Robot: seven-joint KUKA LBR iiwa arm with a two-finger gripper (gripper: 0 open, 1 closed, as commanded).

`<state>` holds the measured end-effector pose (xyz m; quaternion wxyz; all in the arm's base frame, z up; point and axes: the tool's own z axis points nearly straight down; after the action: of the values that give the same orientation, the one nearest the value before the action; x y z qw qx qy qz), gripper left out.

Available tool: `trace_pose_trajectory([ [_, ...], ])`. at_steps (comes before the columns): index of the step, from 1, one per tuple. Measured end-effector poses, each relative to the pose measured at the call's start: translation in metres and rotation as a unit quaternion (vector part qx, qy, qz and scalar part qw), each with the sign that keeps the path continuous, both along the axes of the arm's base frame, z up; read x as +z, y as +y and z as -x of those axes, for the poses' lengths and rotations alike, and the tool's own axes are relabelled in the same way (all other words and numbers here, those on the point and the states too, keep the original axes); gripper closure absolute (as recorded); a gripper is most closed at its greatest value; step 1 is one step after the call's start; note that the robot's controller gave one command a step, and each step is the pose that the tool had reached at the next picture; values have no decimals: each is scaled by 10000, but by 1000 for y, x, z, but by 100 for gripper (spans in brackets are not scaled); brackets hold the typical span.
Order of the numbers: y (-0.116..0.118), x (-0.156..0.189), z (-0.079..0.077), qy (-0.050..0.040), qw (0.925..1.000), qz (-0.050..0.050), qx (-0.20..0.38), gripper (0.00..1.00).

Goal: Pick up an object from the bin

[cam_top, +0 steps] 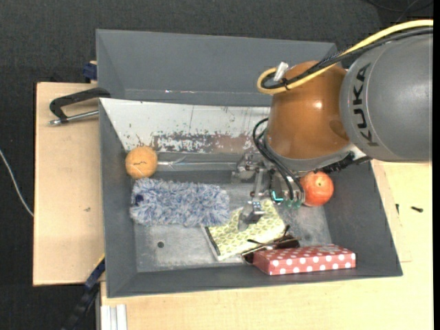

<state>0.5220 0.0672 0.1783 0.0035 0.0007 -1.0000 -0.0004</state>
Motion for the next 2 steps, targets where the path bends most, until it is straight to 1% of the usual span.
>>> trace_pose_trajectory([
  [1, -2, 0, -2, -77, 10000, -10, 13, 0],
  [2, -23, -63, 6, -65, 9999, -3, 93, 0],
])
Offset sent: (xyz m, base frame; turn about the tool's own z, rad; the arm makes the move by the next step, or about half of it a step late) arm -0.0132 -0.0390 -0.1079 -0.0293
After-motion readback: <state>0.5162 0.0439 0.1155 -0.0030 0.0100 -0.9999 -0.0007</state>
